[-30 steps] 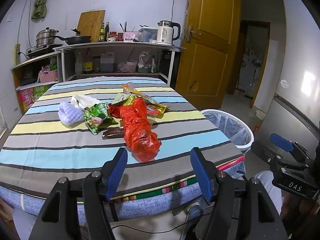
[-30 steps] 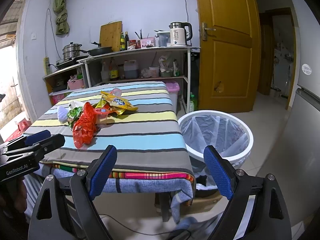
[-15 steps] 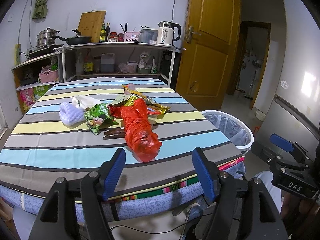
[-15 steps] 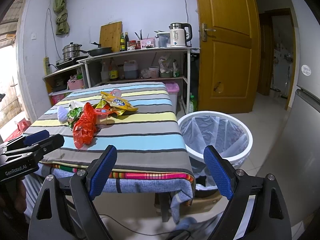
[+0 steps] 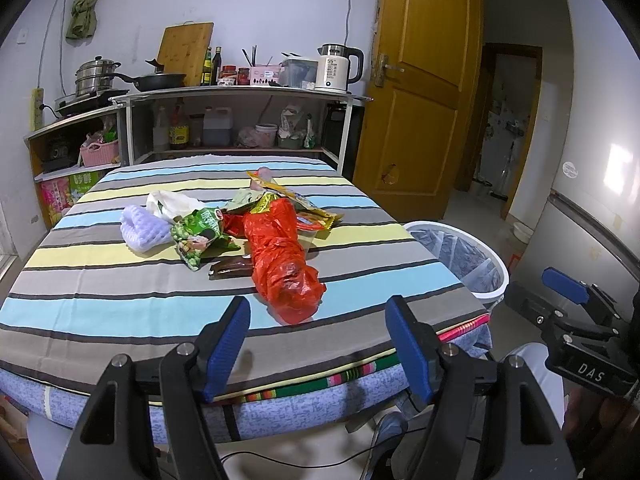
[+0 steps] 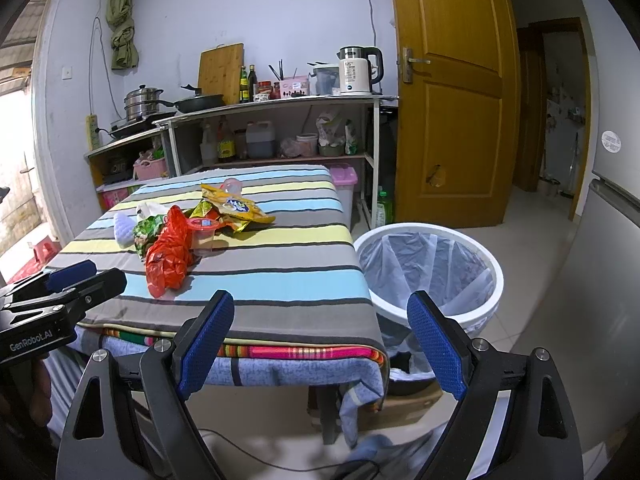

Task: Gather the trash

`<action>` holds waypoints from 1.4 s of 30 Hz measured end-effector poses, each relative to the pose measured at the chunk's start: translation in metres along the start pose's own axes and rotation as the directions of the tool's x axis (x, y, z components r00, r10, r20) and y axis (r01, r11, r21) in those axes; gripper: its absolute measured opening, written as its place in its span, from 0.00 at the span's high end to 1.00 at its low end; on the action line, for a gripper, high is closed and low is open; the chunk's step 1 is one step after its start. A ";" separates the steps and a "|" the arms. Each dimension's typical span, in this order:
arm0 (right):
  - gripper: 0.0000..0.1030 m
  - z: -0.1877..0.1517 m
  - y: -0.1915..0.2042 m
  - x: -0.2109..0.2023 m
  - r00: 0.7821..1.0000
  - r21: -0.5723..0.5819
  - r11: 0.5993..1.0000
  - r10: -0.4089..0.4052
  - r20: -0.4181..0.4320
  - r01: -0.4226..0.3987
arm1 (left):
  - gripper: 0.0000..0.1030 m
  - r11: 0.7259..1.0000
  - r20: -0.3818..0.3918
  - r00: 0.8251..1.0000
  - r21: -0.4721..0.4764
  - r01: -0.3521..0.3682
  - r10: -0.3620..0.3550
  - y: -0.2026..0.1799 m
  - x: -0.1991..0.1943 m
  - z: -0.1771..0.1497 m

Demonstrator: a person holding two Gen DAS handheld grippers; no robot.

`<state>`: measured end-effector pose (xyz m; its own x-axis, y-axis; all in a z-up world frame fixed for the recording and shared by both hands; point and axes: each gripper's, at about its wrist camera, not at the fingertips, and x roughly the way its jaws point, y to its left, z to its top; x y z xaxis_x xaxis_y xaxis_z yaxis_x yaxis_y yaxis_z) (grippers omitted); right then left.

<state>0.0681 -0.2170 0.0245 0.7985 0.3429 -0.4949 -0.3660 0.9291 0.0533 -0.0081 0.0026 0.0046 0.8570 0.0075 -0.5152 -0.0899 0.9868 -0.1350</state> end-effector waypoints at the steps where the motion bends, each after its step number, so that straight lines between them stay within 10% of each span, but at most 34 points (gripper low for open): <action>1: 0.14 0.000 0.000 0.000 1.000 0.000 1.000 0.000 0.000 0.000 | 0.30 1.000 0.001 1.000 -0.001 -0.002 0.002 0.000 0.000 0.000; 42: 0.14 0.009 0.011 0.022 0.996 -0.028 0.995 0.091 -0.014 -0.091 | 0.30 1.000 -0.054 0.998 -0.004 -0.013 0.012 0.012 0.035 0.004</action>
<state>0.0860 -0.1978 0.0223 0.7553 0.4237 -0.5000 -0.4502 0.8898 0.0739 0.0226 0.0149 -0.0111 0.8271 0.0108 -0.5620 -0.1028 0.9859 -0.1322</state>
